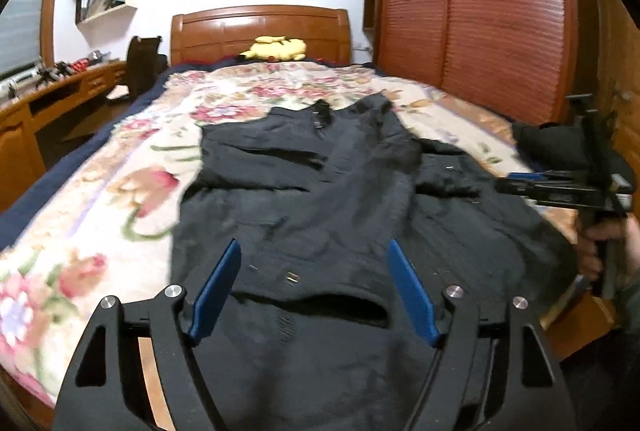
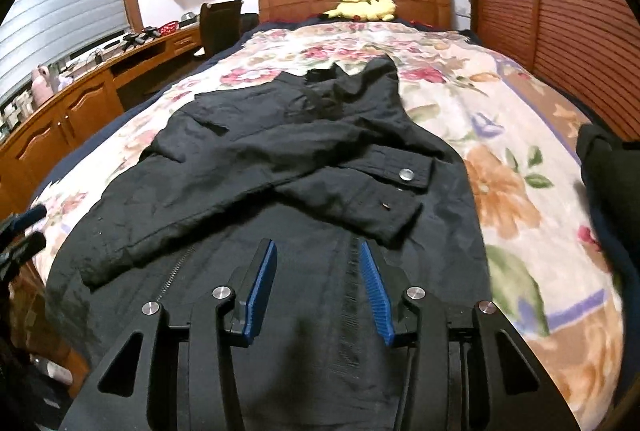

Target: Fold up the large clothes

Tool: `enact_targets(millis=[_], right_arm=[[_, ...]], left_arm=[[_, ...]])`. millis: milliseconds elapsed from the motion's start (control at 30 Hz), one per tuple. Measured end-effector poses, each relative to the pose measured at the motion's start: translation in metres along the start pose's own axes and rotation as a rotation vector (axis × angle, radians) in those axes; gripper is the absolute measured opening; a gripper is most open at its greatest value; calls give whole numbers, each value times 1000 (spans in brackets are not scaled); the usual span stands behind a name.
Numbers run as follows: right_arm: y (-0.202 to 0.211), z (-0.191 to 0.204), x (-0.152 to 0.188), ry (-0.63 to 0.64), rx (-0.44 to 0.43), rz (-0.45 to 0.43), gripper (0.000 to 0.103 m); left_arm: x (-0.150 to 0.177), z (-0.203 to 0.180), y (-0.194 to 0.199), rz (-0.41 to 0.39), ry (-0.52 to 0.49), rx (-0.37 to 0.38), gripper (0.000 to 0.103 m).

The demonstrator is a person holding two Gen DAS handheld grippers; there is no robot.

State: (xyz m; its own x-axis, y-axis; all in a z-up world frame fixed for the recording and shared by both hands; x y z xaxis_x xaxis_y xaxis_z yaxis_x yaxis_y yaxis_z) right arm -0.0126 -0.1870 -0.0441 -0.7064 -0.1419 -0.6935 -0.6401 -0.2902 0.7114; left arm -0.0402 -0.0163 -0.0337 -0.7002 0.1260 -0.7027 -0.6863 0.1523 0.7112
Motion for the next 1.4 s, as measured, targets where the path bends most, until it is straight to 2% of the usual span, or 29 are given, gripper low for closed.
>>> enact_targets(millis=[167,300,367,500,567,600,700,800,867,900,1000,1067,1133,1167,1200,1233,1267,1333,1400], right_arm=[[-7,18,-1,27,-7,8,45],[-16,27,1,56,4,28,45],[-22,27,0,66,20,44,45],[-26,22,-1,56,27,52,45],[-24,21,-1,46,29,50,45],[-23,21,0,42,28,48,45],[-25,19,-1,35,29,48,45],[-24,19,2,38,31,51,45],[-23,17,4,43,31,52,45],[-23,17,4,44,32,53,45],[-25,17,5,46,35,57,45],[-26,15,6,45,37,62,45],[-26,13,7,43,36,65,45],[-26,13,6,42,35,65,45],[-25,13,6,44,34,64,45],[-24,13,6,46,35,63,45],[-23,13,6,47,34,61,45],[-23,11,6,46,34,61,45],[-22,9,6,42,31,59,45]], left_arm=[[-8,24,-30,56,9,-35,77],[-5,42,-65,147,26,-64,77],[4,44,-83,222,33,-50,77],[23,35,-104,321,32,16,77],[25,31,-103,319,41,42,76],[25,29,-102,319,39,49,69],[26,23,-99,329,6,42,46],[19,16,-90,306,-58,10,19],[12,12,-78,269,-101,-12,18],[1,14,-65,212,-117,-53,18],[-30,39,-38,93,-50,-142,18],[-39,49,-33,74,-35,-156,19],[-39,53,-33,91,-20,-119,26],[-37,54,-32,92,-13,-102,26],[-35,55,-30,88,-9,-91,32],[-33,57,-28,83,-5,-87,46],[-29,57,-24,74,0,-70,50],[-23,56,-20,71,6,-36,70],[-13,56,-16,64,15,-10,82]])
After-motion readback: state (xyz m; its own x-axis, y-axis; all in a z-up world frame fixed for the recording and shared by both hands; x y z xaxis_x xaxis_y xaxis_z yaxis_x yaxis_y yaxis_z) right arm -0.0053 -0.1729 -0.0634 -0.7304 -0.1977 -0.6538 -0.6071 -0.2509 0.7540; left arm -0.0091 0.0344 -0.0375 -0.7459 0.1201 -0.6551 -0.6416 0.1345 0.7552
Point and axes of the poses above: each gripper's, at about its wrist camera, not at the fingertips, and y roughly against the way its jaws point, z to its left, x to its underside, the point moved 10 cm from there along -y, roughly the way its jaws point, and after that the axes turned 14 degrees about z, right-handed, at the moved point
